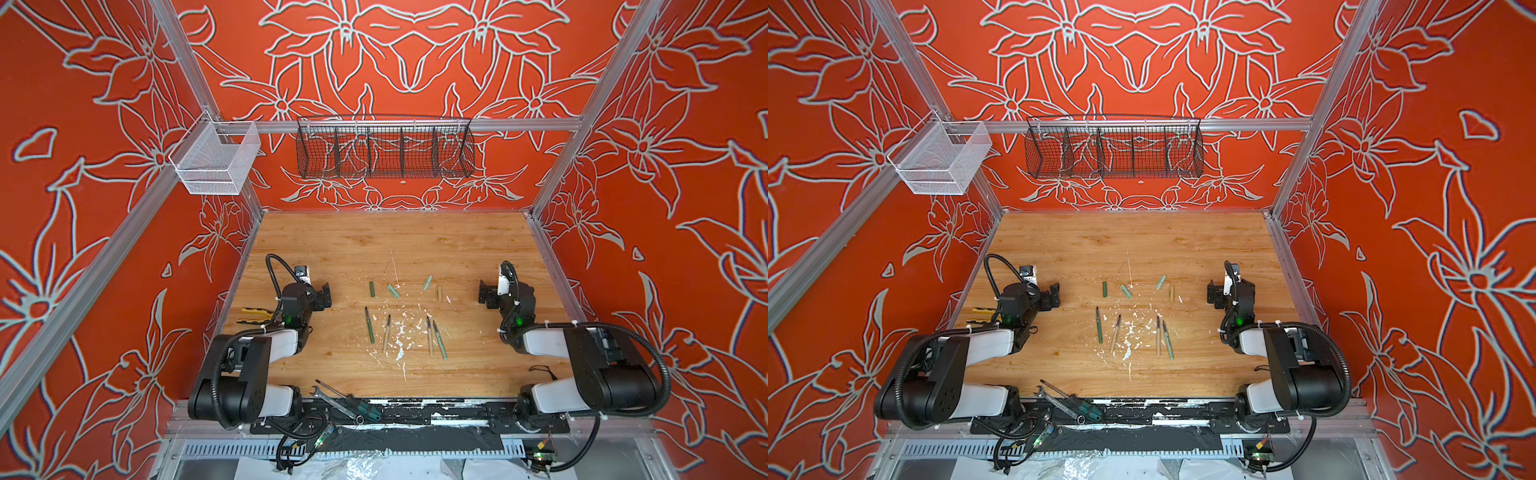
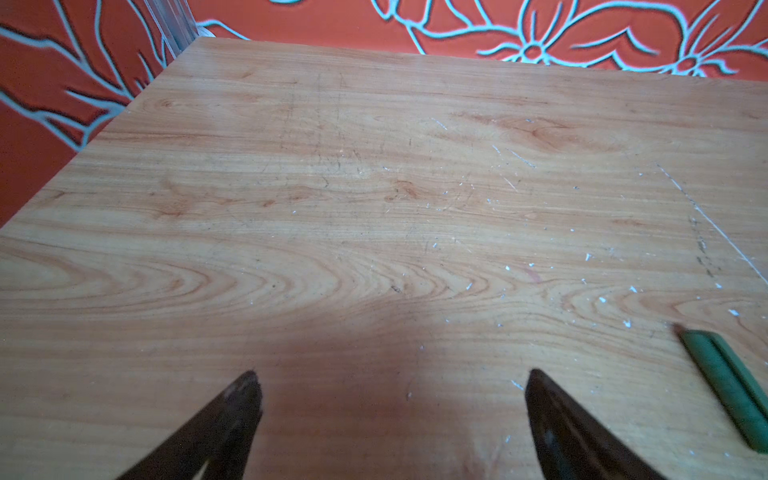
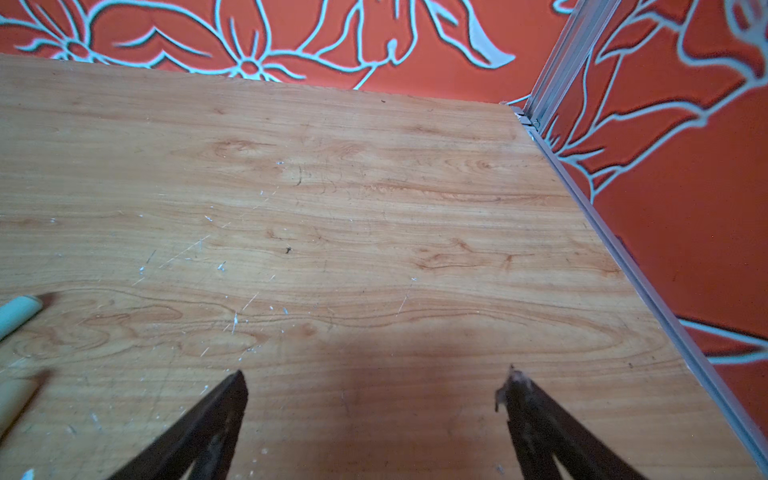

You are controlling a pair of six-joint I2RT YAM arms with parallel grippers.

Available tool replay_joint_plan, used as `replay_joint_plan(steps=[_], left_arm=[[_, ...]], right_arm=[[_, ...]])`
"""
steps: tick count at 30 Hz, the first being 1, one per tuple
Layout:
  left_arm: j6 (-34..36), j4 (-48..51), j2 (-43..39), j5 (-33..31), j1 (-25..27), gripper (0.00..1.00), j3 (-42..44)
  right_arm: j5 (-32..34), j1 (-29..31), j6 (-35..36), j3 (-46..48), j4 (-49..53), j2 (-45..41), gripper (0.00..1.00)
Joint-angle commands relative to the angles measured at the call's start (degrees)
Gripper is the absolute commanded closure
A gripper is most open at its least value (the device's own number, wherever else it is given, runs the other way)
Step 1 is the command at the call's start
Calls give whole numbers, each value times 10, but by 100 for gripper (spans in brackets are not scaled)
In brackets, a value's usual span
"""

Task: Insert the pens into the pen caps

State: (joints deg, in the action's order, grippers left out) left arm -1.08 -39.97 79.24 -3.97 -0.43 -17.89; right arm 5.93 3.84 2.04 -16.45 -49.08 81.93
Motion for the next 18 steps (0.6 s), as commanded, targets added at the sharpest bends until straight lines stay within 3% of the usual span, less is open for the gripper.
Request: replay_joint_plan(steps=[1,5,9,18], left_arm=[[3,-13,3,-3,-2,3,-8],[3,-13,3,-3,-2,3,-7],[28,-28,-3,54,-2,3,4],[11,-11,3,31,-9,3,-9]], right_arm=[[-6,-2,-5,-11,0,0,3],[-6,-1,-5,-10,0,0,3],[-6,-1,-5,-10,0,0,3],[-23,-11,-9,-20,15,3,3]])
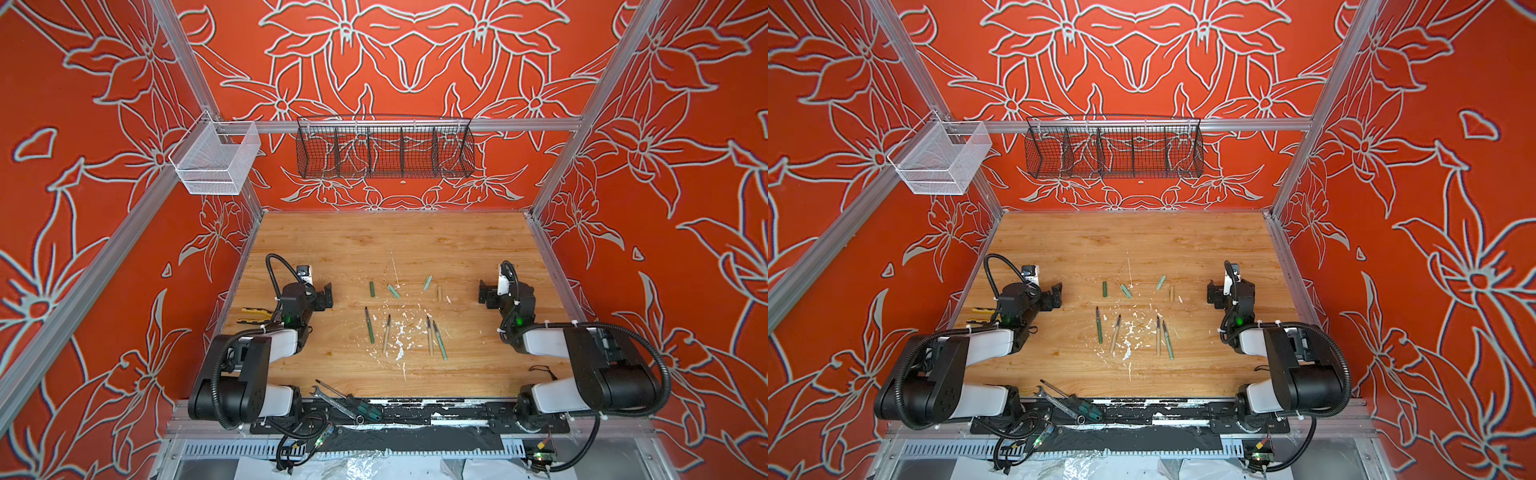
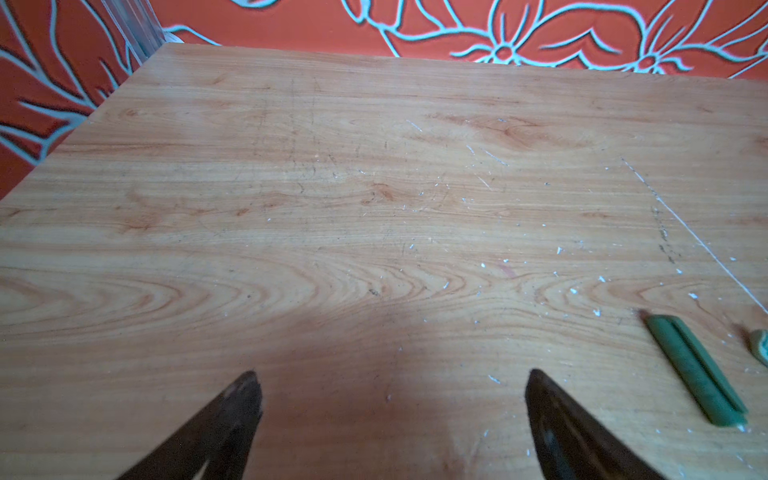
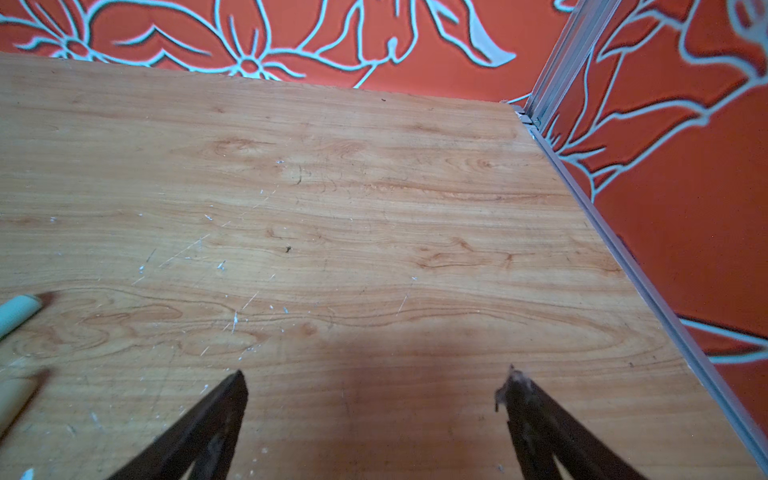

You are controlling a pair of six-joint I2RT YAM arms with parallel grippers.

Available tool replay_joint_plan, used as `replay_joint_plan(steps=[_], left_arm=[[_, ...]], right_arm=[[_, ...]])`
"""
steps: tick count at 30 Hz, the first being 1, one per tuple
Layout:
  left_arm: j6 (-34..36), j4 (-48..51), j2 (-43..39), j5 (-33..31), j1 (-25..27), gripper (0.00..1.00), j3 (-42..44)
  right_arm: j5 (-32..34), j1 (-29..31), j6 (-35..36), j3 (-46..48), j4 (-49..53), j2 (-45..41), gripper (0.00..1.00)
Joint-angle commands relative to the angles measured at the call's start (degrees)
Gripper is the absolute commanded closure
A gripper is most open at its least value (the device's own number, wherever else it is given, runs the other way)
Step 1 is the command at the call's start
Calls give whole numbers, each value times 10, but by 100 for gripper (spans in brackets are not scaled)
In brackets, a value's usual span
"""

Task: Insert the pens into the pen caps

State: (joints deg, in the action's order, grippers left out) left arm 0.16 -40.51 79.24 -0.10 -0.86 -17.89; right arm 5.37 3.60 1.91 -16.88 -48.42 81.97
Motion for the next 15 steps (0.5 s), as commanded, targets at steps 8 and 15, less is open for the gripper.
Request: replay_joint_plan(steps=[8,15], left_arm=[[-13,-6,-1,-37,-5,3,-9],[-13,6,-33,-53,4,3,-2]], right_arm=[[-17,-8,-6,-12,6,0,3],[-18,-7,-4,-49,98,-40,3]])
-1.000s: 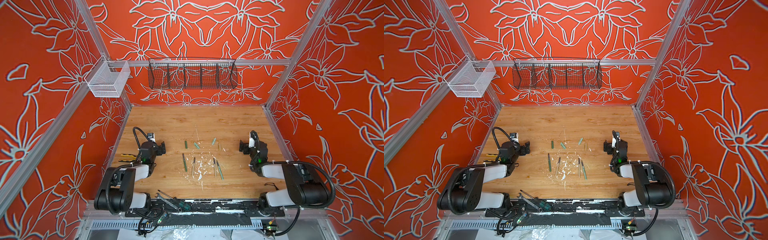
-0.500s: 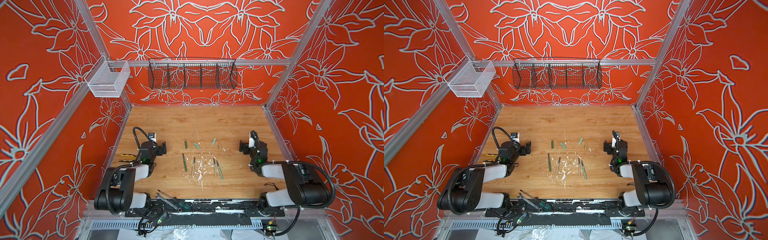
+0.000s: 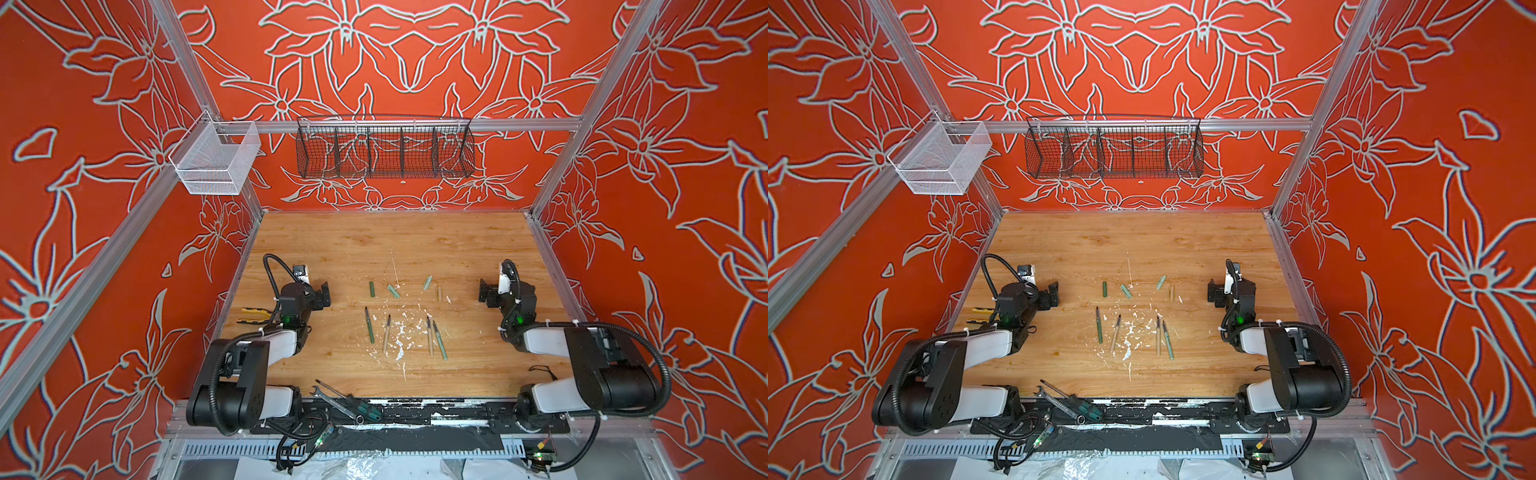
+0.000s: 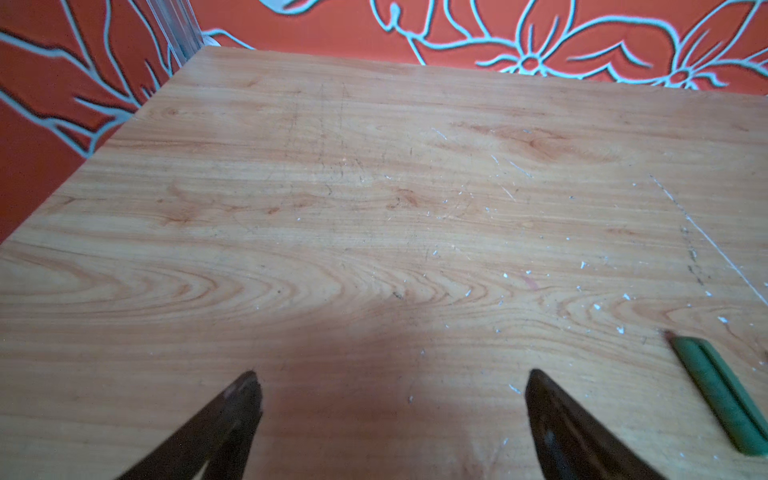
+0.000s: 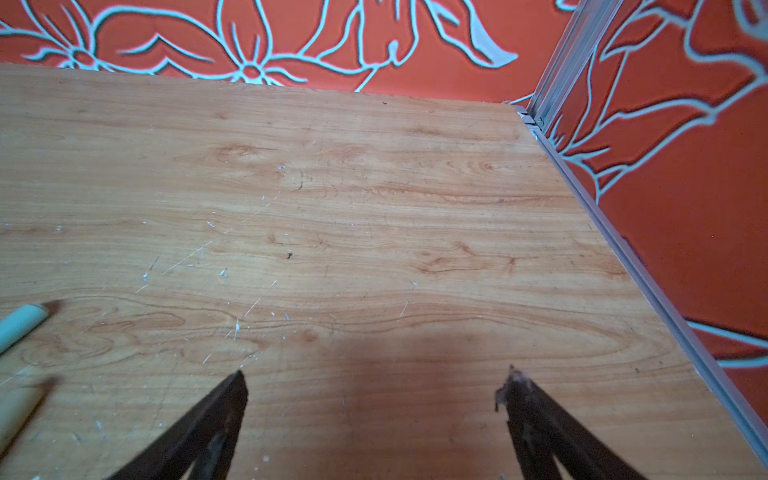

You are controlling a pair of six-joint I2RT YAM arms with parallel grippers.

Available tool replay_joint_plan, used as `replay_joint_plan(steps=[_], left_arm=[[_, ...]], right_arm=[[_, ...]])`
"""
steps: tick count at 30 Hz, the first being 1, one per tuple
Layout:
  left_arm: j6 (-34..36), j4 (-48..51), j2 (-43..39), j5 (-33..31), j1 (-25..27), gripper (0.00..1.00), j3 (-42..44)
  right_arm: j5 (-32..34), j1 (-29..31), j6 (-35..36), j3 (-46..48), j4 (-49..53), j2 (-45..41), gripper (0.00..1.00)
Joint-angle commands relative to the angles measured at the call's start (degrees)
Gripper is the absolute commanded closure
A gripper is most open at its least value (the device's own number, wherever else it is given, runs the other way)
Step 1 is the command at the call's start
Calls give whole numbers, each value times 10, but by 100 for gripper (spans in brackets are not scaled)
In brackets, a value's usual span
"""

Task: Insert the pens into the pen caps
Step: 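Grasp the light green pen with the right gripper while the left arm advances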

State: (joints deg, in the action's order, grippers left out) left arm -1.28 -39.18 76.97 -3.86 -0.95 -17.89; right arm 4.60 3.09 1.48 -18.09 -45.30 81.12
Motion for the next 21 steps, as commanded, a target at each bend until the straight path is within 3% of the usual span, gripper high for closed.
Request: replay_joint_plan(steps=[1,6,14,17,21], left_arm=[[4,-2,-11,-28,9,3,-5],[-9,96,-28,-82,20,3,-53],[-107,356,-16,-192,31,3,-211],[-182,489,-10,-196,33,3,-293],[-223,628,-5,-137,39,3,-391]], right_arm=[[-10,-1,1,-60,115,-41,3],[-20,1,1,-115,222,-70,3],[-75,27,-103,-252,481,-102,2],[-44,87,-113,-301,582,-90,3],[-9,168,-142,-339,691,-74,3]])
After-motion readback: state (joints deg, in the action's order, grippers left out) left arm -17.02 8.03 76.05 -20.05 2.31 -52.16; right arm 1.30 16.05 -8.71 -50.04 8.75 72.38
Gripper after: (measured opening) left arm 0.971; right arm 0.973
